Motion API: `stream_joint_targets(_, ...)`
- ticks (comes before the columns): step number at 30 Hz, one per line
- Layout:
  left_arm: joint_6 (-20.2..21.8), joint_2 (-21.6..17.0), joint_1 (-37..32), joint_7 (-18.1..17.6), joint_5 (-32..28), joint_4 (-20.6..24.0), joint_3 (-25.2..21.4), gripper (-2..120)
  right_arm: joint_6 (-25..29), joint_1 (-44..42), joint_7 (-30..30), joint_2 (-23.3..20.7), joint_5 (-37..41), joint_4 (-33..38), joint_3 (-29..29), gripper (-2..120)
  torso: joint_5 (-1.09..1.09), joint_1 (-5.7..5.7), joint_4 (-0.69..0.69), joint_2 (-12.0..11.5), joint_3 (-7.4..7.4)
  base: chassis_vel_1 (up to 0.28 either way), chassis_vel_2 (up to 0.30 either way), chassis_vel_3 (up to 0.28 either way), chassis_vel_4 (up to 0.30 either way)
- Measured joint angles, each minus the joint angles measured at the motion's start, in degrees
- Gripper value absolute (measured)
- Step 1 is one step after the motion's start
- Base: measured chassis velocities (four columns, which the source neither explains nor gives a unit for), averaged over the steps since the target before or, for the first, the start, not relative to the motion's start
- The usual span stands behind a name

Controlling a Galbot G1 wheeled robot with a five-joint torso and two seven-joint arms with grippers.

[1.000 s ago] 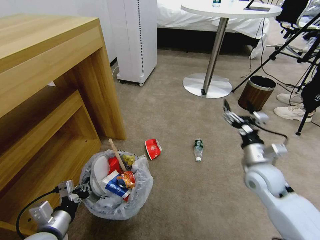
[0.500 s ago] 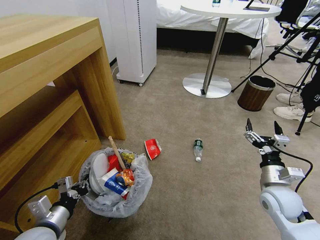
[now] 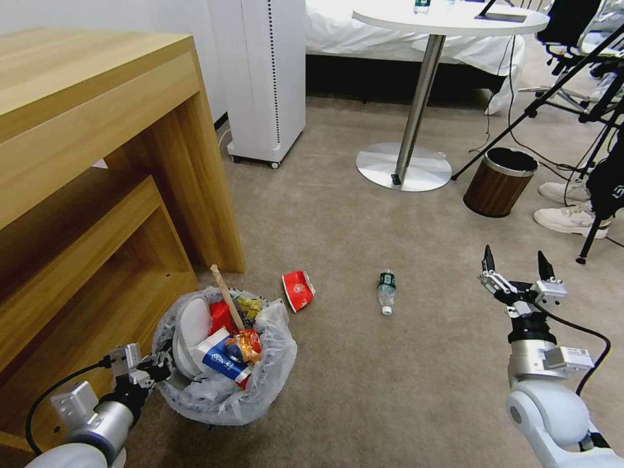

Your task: Pick up the trash bin and place the garbage on the floor into it.

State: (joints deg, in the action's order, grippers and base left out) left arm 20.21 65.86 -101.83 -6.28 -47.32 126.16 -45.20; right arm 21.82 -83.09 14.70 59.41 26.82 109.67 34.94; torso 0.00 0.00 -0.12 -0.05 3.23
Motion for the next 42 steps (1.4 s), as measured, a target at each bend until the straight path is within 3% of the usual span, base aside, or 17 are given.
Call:
stream_joint_targets(18, 0.51, -0.69, -1.06, 0.03, -0.16, 0.72, 0.06, 0, 0.22, 0.36, -0.18, 0.08, -0.64, -0.43, -0.53, 100, 0.00, 0.00, 0.00, 0.00, 0.01, -0.048, 0.044, 0.049, -0.058)
stream_joint_targets(32, 3.06, -5.83, -4.91, 2.99, -1.67, 1.80, -0.75, 0, 1.53, 0.59, -1.20, -0.22, -0.64, -1.84, -0.80, 100, -0.01, 0.00, 0.00, 0.00, 0.01, -0.070, 0.060, 0.068, -0.070)
stream_joint_targets(42, 3.32, -7.91, -5.20, 3.01, -2.13, 1.06, -0.86, 0, 1.89, 1.00, -1.55, 0.52, -1.40, -2.46, -1.70, 100, 0.00, 0.00, 0.00, 0.00, 0.01, -0.091, 0.092, 0.093, -0.091)
